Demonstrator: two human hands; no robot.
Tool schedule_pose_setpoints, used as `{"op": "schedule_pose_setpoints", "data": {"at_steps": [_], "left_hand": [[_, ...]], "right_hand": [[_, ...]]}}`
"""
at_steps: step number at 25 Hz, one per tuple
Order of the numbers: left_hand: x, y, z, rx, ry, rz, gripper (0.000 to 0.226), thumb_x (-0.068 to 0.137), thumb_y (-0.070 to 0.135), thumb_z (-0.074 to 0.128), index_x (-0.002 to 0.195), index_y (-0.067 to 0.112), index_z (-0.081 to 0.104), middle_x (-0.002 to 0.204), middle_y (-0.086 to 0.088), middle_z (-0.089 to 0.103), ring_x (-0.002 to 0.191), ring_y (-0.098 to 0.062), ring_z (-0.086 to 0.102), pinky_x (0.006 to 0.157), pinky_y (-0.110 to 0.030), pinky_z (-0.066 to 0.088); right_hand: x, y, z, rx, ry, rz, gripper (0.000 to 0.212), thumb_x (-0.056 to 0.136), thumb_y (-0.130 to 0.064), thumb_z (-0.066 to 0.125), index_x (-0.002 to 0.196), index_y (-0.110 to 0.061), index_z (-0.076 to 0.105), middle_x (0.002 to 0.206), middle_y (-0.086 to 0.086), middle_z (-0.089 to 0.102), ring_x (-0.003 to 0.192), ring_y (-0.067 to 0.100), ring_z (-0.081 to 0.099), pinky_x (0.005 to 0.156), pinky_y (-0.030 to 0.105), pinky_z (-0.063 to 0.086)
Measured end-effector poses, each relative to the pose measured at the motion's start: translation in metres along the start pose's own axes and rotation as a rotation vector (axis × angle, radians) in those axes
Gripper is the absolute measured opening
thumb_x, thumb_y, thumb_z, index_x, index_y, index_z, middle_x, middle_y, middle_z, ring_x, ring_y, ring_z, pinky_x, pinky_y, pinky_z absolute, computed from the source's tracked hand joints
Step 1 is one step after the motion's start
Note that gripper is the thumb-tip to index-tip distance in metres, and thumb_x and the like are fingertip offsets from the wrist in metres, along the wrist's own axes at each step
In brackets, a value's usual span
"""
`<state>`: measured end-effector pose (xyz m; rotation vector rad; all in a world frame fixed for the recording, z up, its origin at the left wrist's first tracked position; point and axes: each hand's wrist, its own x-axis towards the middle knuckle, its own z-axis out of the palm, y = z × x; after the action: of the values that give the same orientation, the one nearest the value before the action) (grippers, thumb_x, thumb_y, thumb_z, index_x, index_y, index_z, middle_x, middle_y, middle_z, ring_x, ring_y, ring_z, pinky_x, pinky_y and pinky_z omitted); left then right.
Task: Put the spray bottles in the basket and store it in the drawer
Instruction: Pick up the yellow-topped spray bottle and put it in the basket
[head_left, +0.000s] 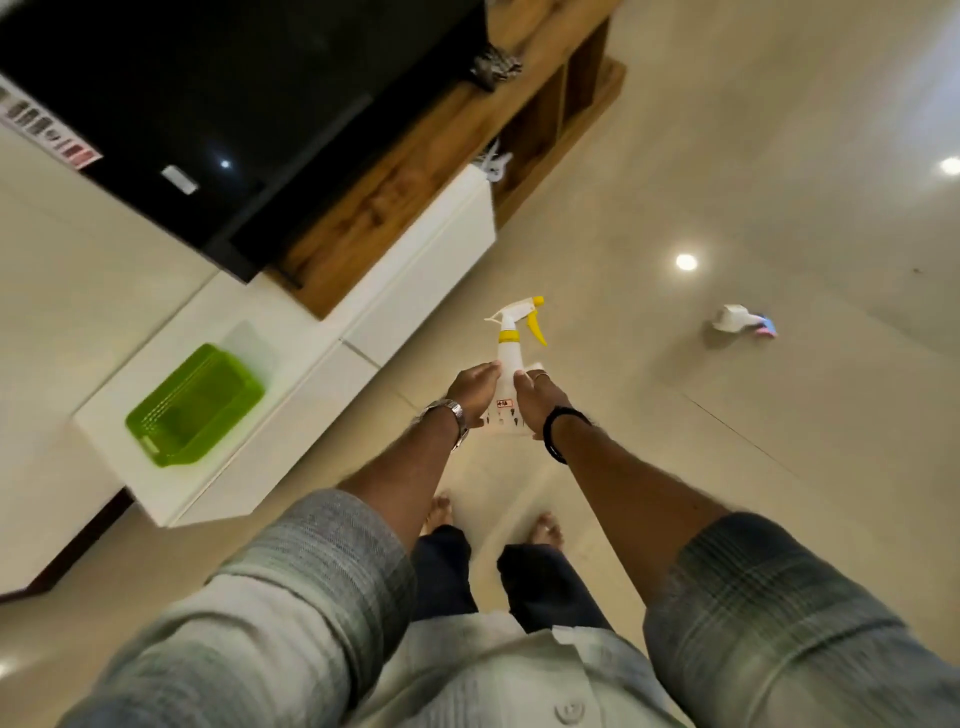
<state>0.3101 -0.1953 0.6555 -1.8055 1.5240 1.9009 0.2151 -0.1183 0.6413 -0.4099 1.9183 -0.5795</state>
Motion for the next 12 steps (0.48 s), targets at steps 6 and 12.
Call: {"op": "schedule_pose_setpoints", "data": {"at_steps": [6, 12], "left_hand": [[0.0, -0.058, -0.119, -0.181, 0.15, -0.038, 0.039, 0.101, 0.047, 0.046, 0.126, 0.025, 0.067, 0.114, -0.004, 0.072, 0.099, -0.025, 0.07, 0.097, -0.044, 0.055], [0.006, -0.141, -0.239, -0.304, 0.235, -0.045, 0.022, 0.099, 0.034, 0.052, 0.11, 0.031, 0.071, 0.115, -0.007, 0.074, 0.107, -0.031, 0.073, 0.094, -0.055, 0.058]], "right_hand": [[0.004, -0.062, 0.112, -0.205, -0.114, -0.105, 0.049, 0.104, -0.048, 0.028, 0.135, -0.016, 0.05, 0.108, 0.008, 0.064, 0.091, 0.025, 0.058, 0.091, 0.043, 0.055], [0.012, -0.114, 0.248, -0.384, -0.24, -0.137, 0.049, 0.104, -0.047, 0.029, 0.137, -0.017, 0.049, 0.125, 0.014, 0.065, 0.11, 0.032, 0.061, 0.099, 0.047, 0.052]]}}
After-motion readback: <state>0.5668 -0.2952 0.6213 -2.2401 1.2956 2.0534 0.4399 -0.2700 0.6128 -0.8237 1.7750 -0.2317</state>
